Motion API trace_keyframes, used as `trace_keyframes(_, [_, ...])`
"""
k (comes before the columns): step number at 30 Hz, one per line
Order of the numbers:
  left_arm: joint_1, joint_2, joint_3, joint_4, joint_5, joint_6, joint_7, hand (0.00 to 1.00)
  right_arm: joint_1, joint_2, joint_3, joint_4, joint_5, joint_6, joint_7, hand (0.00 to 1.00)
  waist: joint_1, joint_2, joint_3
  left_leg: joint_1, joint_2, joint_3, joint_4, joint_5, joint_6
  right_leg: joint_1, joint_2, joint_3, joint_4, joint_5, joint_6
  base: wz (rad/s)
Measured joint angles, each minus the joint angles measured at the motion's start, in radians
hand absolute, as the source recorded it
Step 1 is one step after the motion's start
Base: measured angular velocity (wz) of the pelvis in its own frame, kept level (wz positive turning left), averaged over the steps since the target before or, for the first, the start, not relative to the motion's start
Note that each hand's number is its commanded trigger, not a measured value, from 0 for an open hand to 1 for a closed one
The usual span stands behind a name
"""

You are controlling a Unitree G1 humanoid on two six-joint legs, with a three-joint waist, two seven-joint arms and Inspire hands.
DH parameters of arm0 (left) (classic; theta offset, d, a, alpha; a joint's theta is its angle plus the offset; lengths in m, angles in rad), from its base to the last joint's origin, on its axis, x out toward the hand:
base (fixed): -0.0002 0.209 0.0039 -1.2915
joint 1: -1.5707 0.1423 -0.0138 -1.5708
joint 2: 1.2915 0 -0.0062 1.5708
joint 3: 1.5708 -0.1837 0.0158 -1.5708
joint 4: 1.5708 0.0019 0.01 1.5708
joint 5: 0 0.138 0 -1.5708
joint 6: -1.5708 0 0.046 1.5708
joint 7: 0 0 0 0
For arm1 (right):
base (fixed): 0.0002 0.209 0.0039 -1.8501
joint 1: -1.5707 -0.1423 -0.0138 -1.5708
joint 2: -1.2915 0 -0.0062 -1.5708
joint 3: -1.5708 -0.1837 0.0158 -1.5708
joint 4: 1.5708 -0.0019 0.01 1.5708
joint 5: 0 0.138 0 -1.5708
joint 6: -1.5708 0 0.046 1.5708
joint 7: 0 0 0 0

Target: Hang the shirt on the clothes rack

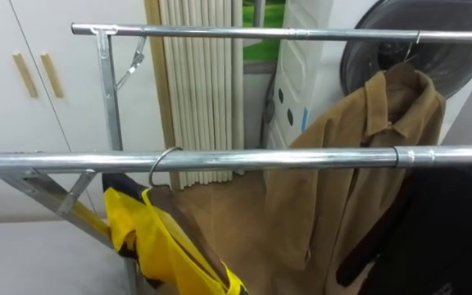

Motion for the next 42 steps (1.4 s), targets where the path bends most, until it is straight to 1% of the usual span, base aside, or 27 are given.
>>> trace_keyframes(1, [0.0,0.003,-0.001,0.0,0.008,0.0,0.0,0.0,0.005,0.0,0.003,0.005,-0.03,0.0,0.002,0.0,-0.001,-0.001,0.0012,0.0,0.0,0.0,0.0,0.0,0.0,0.0,0.0,-0.001,0.0,-0.001,0.0,0.06])
trace_keyframes(2, [0.001,0.012,-0.003,-0.009,0.025,0.0,-0.004,0.0,0.013,0.0,0.01,0.005,-0.098,-0.002,0.005,0.0,-0.001,-0.003,0.0058,-0.002,0.0,-0.006,0.001,0.0,0.0,-0.001,0.0,-0.002,-0.001,-0.004,-0.001,0.08])
trace_keyframes(3, [0.002,0.016,-0.005,-0.016,0.031,0.001,-0.004,0.0,0.021,0.0,0.014,0.01,-0.16,-0.004,0.002,0.0,0.0,-0.008,0.008,-0.003,0.0,-0.008,0.001,-0.001,-0.001,-0.002,0.0,-0.003,0.001,-0.006,-0.001,0.06])
trace_keyframes(4, [0.002,0.017,-0.009,-0.019,0.031,0.004,-0.004,0.0,0.023,0.0,0.016,0.024,-0.223,-0.004,-0.012,0.0,0.0,-0.01,0.0081,-0.004,0.0,-0.008,0.001,-0.001,-0.001,-0.003,0.0,-0.003,0.002,-0.006,-0.001,0.0])
trace_keyframes(5, [0.0,0.017,-0.011,-0.018,0.033,0.006,-0.004,0.0,0.02,0.001,0.015,0.033,-0.236,-0.004,-0.021,0.0,0.0,-0.01,0.0081,-0.005,0.0,-0.008,0.001,-0.001,-0.001,-0.004,0.0,-0.003,0.002,-0.006,-0.001,-0.05])
trace_keyframes(7, [-0.008,0.017,-0.011,-0.016,0.048,0.014,-0.005,0.0,0.0,0.002,0.015,0.044,-0.328,-0.01,-0.061,0.0,-0.002,-0.012,0.0075,-0.009,0.0,-0.007,0.001,-0.001,-0.001,-0.011,0.001,-0.001,0.004,-0.006,-0.001,-0.02])
trace_keyframes(8, [-0.011,0.016,-0.011,-0.016,0.048,0.017,-0.005,0.0,-0.006,0.002,0.017,0.045,-0.348,-0.013,-0.071,0.0,0.0,-0.012,0.0075,-0.012,0.0,-0.005,0.001,-0.001,-0.001,-0.015,0.001,0.0,0.004,-0.006,-0.001,0.0])
trace_keyframes(11, [-0.012,0.016,-0.014,-0.018,0.048,0.019,-0.005,0.0,-0.015,0.002,0.019,0.038,-0.447,-0.031,-0.111,0.0,0.003,-0.01,0.0068,-0.018,0.0,-0.005,-0.001,-0.001,-0.001,-0.017,0.003,0.002,0.004,-0.005,-0.002,0.0])
trace_keyframes(13, [-0.015,0.015,-0.02,-0.017,0.047,0.028,-0.005,0.0,-0.02,0.002,0.03,0.041,-0.458,-0.029,-0.144,0.0,0.005,-0.009,0.0068,-0.017,0.0,-0.005,-0.002,-0.001,-0.001,-0.017,0.003,0.004,0.004,-0.005,-0.002,0.0])
trace_keyframes(15, [-0.015,0.01,-0.022,-0.021,0.048,0.05,-0.005,0.0,-0.02,0.003,0.037,0.051,-0.459,-0.028,-0.179,0.0,0.004,-0.008,0.0068,-0.017,0.0,-0.004,-0.001,-0.001,-0.001,-0.017,0.003,0.004,0.003,-0.005,-0.002,0.0])
trace_keyframes(17, [-0.017,0.004,-0.018,-0.016,0.048,0.058,-0.006,0.0,-0.02,0.006,0.033,0.074,-0.451,-0.028,-0.202,0.0,0.001,-0.006,0.0068,-0.017,0.0,-0.003,-0.001,-0.001,-0.001,-0.015,0.002,0.004,0.001,-0.005,-0.002,0.0])
trace_keyframes(18, [-0.019,-0.004,-0.006,-0.014,0.048,0.063,-0.006,0.0,-0.02,0.013,0.022,0.104,-0.431,-0.028,-0.219,0.0,0.001,-0.005,0.0068,-0.016,0.0,-0.002,-0.002,-0.001,-0.001,-0.015,0.002,0.005,0.002,-0.006,-0.002,0.0])
trace_keyframes(20, [-0.023,-0.01,-0.005,-0.007,0.045,0.067,-0.005,0.0,-0.02,0.019,0.007,0.16,-0.37,-0.028,-0.239,0.0,0.0,-0.002,0.007,-0.017,0.0,-0.001,-0.002,-0.001,-0.001,-0.016,0.002,0.007,0.002,-0.008,-0.002,0.0])
trace_keyframes(22, [-0.024,-0.022,-0.002,0.009,0.048,0.067,0.005,0.0,-0.018,0.033,-0.019,0.211,-0.31,-0.025,-0.26,0.0,-0.006,0.007,0.0057,-0.017,-0.001,-0.001,-0.002,-0.001,-0.001,-0.014,0.001,0.006,0.001,-0.01,-0.001,0.0])
trace_keyframes(23, [-0.024,-0.034,0.006,0.017,0.048,0.069,0.014,0.0,-0.016,0.045,-0.041,0.248,-0.259,-0.021,-0.277,0.0,-0.016,0.012,0.0051,-0.014,-0.002,-0.001,-0.002,-0.001,-0.001,-0.012,0.0,0.005,0.0,-0.013,-0.001,0.04])
trace_keyframes(24, [-0.024,-0.047,0.018,0.027,0.048,0.069,0.015,0.0,-0.017,0.055,-0.061,0.285,-0.21,-0.015,-0.287,0.0,-0.025,0.019,0.0054,-0.006,-0.002,-0.001,-0.004,-0.001,-0.001,-0.006,-0.001,0.004,0.001,-0.015,-0.002,0.0])
trace_keyframes(25, [-0.023,-0.052,0.026,0.034,0.048,0.07,0.015,0.0,-0.017,0.059,-0.072,0.304,-0.194,-0.013,-0.292,0.0,-0.027,0.022,0.0064,0.0,-0.003,-0.001,-0.006,-0.001,-0.001,0.0,-0.001,0.004,0.001,-0.016,-0.002,0.0])
trace_keyframes(26, [-0.023,-0.058,0.041,0.05,0.048,0.071,0.015,0.0,-0.017,0.069,-0.093,0.342,-0.164,-0.006,-0.304,0.0,-0.034,0.027,0.0038,0.009,-0.003,0.0,-0.01,-0.001,-0.001,0.008,-0.001,0.005,0.002,-0.021,-0.002,-0.04])
trace_keyframes(28, [-0.023,-0.062,0.055,0.056,0.047,0.074,0.016,0.0,-0.017,0.079,-0.11,0.394,-0.122,0.004,-0.323,0.0,-0.036,0.028,0.0044,0.025,-0.003,0.0,-0.015,-0.001,-0.001,0.016,0.001,0.009,0.003,-0.028,-0.004,-0.02])
trace_keyframes(29, [-0.023,-0.067,0.069,0.06,0.047,0.074,0.017,0.0,-0.016,0.08,-0.109,0.42,-0.108,0.017,-0.335,0.0,-0.036,0.029,0.0043,0.034,-0.001,0.0,-0.022,-0.001,-0.002,0.019,0.002,0.009,0.004,-0.031,-0.005,0.0])
trace_keyframes(31, [-0.023,-0.071,0.078,0.061,0.044,0.074,0.018,0.0,-0.015,0.082,-0.101,0.469,-0.111,0.04,-0.347,0.0,-0.034,0.028,0.0033,0.036,-0.001,-0.001,-0.023,-0.001,-0.002,0.019,0.003,0.008,0.005,-0.032,-0.006,0.02])
trace_keyframes(32, [-0.022,-0.071,0.08,0.062,0.036,0.074,0.017,0.0,-0.005,0.086,-0.101,0.494,-0.12,0.062,-0.352,0.0,-0.035,0.028,0.0028,0.036,-0.001,-0.004,-0.023,-0.001,-0.002,0.023,0.003,0.005,0.005,-0.032,-0.006,0.03])
trace_keyframes(33, [-0.022,-0.07,0.082,0.062,0.006,0.075,0.014,0.0,0.012,0.096,-0.106,0.497,-0.132,0.083,-0.354,0.0,-0.036,0.028,0.0027,0.035,-0.001,-0.005,-0.025,-0.001,-0.002,0.027,0.003,0.004,0.007,-0.032,-0.006,0.0])
trace_keyframes(34, [-0.022,-0.07,0.082,0.062,-0.013,0.078,0.012,0.0,0.013,0.102,-0.11,0.498,-0.139,0.094,-0.354,0.0,-0.038,0.027,0.0021,0.037,-0.001,-0.005,-0.025,-0.001,-0.002,0.029,0.003,0.005,0.007,-0.032,-0.006,-0.04])
trace_keyframes(36, [-0.023,-0.07,0.083,0.07,-0.055,0.092,0.004,0.0,0.018,0.124,-0.12,0.511,-0.186,0.135,-0.354,0.0,-0.049,0.03,0.0025,0.044,-0.001,-0.001,-0.025,-0.001,-0.002,0.035,0.003,0.009,0.004,-0.033,-0.007,-0.09])
trace_keyframes(39, [-0.023,-0.07,0.089,0.103,-0.09,0.093,-0.005,0.0,0.009,0.14,-0.129,0.511,-0.193,0.16,-0.357,0.0,-0.051,0.034,0.0013,0.062,-0.001,0.007,-0.024,-0.001,-0.002,0.047,0.003,0.022,0.004,-0.035,-0.008,-0.17])
trace_keyframes(42, [-0.035,-0.071,0.109,0.122,-0.094,0.093,-0.019,0.0,-0.007,0.158,-0.14,0.51,-0.197,0.168,-0.368,0.0,-0.057,0.035,0.0013,0.068,-0.001,0.006,-0.023,-0.002,-0.002,0.055,0.002,0.018,0.004,-0.036,-0.009,0.03])
